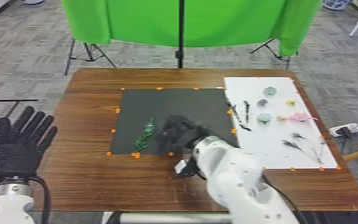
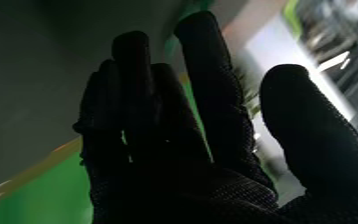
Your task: Arrange flowers
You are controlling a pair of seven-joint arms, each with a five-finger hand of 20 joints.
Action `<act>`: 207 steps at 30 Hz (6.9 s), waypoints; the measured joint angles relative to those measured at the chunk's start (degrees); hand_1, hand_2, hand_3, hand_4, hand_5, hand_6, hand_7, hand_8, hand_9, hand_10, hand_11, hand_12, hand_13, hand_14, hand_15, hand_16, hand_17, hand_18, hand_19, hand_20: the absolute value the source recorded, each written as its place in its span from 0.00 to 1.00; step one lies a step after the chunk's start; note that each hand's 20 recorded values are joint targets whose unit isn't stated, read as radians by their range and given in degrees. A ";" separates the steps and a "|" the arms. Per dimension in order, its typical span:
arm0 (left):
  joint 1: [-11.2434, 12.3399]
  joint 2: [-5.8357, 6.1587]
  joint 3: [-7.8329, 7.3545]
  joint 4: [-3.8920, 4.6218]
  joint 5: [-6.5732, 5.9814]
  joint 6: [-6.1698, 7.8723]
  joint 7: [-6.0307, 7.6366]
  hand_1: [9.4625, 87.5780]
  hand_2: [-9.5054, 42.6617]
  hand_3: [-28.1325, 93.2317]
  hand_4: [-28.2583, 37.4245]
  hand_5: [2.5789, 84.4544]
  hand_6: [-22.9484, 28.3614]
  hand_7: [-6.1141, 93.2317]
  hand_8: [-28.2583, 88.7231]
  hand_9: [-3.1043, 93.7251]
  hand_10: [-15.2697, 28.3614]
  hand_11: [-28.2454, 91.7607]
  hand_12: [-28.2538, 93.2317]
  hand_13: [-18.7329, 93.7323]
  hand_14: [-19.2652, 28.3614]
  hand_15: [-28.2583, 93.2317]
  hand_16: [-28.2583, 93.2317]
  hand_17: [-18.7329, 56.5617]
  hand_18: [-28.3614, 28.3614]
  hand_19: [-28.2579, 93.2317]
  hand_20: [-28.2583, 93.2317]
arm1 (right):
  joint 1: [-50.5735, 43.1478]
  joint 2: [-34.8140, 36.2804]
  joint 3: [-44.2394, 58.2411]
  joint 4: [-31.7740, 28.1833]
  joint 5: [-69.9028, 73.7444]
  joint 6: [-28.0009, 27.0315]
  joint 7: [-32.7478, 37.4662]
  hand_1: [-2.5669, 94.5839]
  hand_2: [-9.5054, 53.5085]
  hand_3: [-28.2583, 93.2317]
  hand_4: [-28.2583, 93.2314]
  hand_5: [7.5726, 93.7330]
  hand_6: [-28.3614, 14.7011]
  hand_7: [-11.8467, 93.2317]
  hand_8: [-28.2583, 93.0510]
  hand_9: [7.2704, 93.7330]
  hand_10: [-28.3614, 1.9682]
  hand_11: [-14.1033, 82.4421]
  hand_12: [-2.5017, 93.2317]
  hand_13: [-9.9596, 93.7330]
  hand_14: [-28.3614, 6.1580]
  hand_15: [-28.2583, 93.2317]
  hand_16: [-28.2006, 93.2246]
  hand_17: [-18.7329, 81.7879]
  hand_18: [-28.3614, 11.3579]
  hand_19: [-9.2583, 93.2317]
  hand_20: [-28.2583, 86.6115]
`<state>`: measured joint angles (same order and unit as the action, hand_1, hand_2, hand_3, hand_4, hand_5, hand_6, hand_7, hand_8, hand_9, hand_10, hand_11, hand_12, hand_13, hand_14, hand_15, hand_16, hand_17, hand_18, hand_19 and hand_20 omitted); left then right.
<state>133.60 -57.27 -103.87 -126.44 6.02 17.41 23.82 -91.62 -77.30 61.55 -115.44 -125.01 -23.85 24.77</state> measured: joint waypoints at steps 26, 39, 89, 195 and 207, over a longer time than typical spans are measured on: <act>4.36 -1.61 -3.13 -2.59 -0.82 1.67 2.36 0.20 0.45 0.84 0.00 0.50 0.62 0.18 0.15 0.42 0.67 0.38 0.31 0.43 0.68 0.40 0.21 0.17 0.73 0.48 0.32 | -21.51 22.01 36.14 -3.33 -13.60 7.80 14.69 0.41 0.00 0.73 0.00 0.65 0.51 0.24 0.15 0.61 0.31 0.38 0.24 0.53 0.28 0.79 0.43 0.39 0.12 0.85 0.61; 4.28 -1.78 -2.86 -2.53 -0.41 1.78 1.57 0.21 0.46 0.84 0.00 0.50 0.62 0.18 0.15 0.42 0.67 0.38 0.31 0.43 0.69 0.40 0.21 0.17 0.73 0.48 0.32 | -22.87 21.86 33.13 0.97 -15.09 14.07 18.03 0.60 0.00 0.81 0.00 0.80 0.58 0.44 0.30 0.82 0.44 0.37 0.48 0.65 0.36 0.80 0.47 0.46 0.13 0.89 0.61; 0.42 0.05 1.63 -1.85 -1.82 3.83 -0.24 0.21 0.45 0.85 0.00 0.51 0.63 0.19 0.15 0.43 0.68 0.40 0.31 0.44 0.69 0.42 0.21 0.17 0.73 0.49 0.33 | 0.48 -1.66 -9.27 9.63 -22.47 23.66 11.79 0.44 0.01 0.88 0.05 0.70 0.47 0.36 0.26 0.68 0.23 0.58 0.30 0.64 0.23 0.85 0.46 0.48 0.01 0.96 0.58; 1.70 -2.04 1.33 -1.15 -3.29 2.40 -0.40 0.21 0.44 0.84 0.00 0.51 0.63 0.19 0.15 0.43 0.68 0.40 0.31 0.44 0.69 0.42 0.21 0.17 0.74 0.49 0.33 | 18.63 12.47 -2.54 27.23 -28.47 7.77 10.03 0.63 0.00 0.85 0.00 0.92 0.55 0.31 0.37 0.66 0.34 0.48 0.54 0.56 0.22 0.87 0.56 0.44 0.07 0.90 0.68; 1.72 -2.13 1.56 -1.11 -3.13 2.23 -0.89 0.21 0.44 0.84 0.00 0.50 0.62 0.17 0.15 0.42 0.68 0.39 0.31 0.43 0.69 0.41 0.21 0.17 0.74 0.49 0.33 | 10.11 12.95 2.40 16.16 -15.89 13.29 15.30 0.56 0.00 0.90 0.10 0.89 0.55 0.35 0.46 0.66 0.25 0.48 0.54 0.55 0.18 0.84 0.57 0.43 0.02 0.90 0.68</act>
<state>135.31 -59.40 -102.31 -127.55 2.90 19.65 22.93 -81.51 -64.35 63.96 -99.28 -140.90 -10.56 40.07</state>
